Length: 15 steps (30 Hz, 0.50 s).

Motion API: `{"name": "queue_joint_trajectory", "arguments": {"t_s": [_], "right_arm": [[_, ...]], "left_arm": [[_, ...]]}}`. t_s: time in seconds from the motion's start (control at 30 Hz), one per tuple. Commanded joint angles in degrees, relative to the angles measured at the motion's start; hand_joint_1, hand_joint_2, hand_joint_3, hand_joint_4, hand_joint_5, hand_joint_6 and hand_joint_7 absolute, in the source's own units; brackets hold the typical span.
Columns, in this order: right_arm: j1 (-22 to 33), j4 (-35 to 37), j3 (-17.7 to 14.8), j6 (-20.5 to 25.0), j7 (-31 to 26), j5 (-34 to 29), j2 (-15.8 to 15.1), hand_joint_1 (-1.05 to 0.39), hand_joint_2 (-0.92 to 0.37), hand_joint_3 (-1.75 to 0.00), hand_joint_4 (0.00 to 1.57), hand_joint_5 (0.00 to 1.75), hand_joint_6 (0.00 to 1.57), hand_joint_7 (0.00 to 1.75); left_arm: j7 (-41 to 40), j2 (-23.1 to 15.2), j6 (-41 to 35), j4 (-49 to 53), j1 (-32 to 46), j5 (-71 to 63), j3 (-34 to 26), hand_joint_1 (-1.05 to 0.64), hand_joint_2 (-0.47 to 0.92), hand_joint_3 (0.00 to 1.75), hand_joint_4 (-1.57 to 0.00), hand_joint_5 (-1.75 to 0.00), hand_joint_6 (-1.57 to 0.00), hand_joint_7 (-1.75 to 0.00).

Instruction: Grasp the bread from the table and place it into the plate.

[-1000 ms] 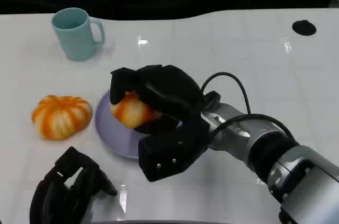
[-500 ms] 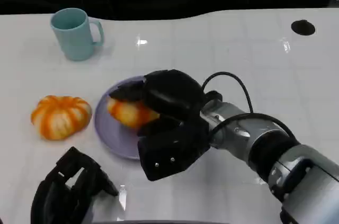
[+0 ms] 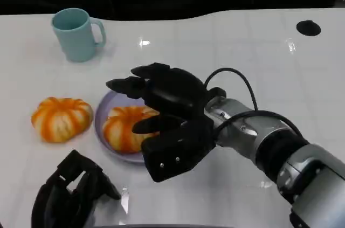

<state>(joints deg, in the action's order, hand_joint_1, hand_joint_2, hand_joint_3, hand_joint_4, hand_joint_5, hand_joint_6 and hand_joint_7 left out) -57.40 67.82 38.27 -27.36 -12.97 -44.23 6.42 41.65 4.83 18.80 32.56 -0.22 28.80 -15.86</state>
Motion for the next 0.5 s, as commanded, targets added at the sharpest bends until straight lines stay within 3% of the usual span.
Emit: {"name": "queue_joint_trajectory", "arguments": {"t_s": [0.03,0.33,0.43,0.5], "right_arm": [[0.43,-3.79,-2.19,-2.0,2.35,2.61,-2.93,-0.86,-0.92,-0.49,0.05,0.12,0.15,0.0],[7.1,-9.93,-9.35,-9.53,8.51,12.47,-6.89,-0.81,-0.92,-0.47,0.15,0.18,0.22,0.03],[11.73,-12.8,-14.81,-12.92,17.45,22.89,-7.81,-0.76,-0.92,-0.43,0.18,0.19,0.26,0.04],[14.23,-15.07,-17.88,-12.59,24.16,29.68,-7.88,-0.74,-0.92,-0.41,0.22,0.21,0.28,0.04]], "left_arm": [[-1.0,-0.57,0.85,-0.26,0.37,-0.66,-0.08,-0.58,0.92,0.23,-0.61,-1.75,-0.51,-1.49],[-0.03,-0.37,0.98,0.54,-0.14,-0.27,-0.39,-0.56,0.92,0.26,-0.61,-1.75,-0.51,-1.49],[-0.53,-0.17,0.56,0.29,-0.17,-0.42,-0.23,-0.57,0.92,0.26,-0.62,-1.75,-0.52,-1.49],[-0.58,0.03,0.2,0.2,-0.23,-0.21,-0.24,-0.57,0.92,0.25,-0.62,-1.75,-0.52,-1.49]]}}
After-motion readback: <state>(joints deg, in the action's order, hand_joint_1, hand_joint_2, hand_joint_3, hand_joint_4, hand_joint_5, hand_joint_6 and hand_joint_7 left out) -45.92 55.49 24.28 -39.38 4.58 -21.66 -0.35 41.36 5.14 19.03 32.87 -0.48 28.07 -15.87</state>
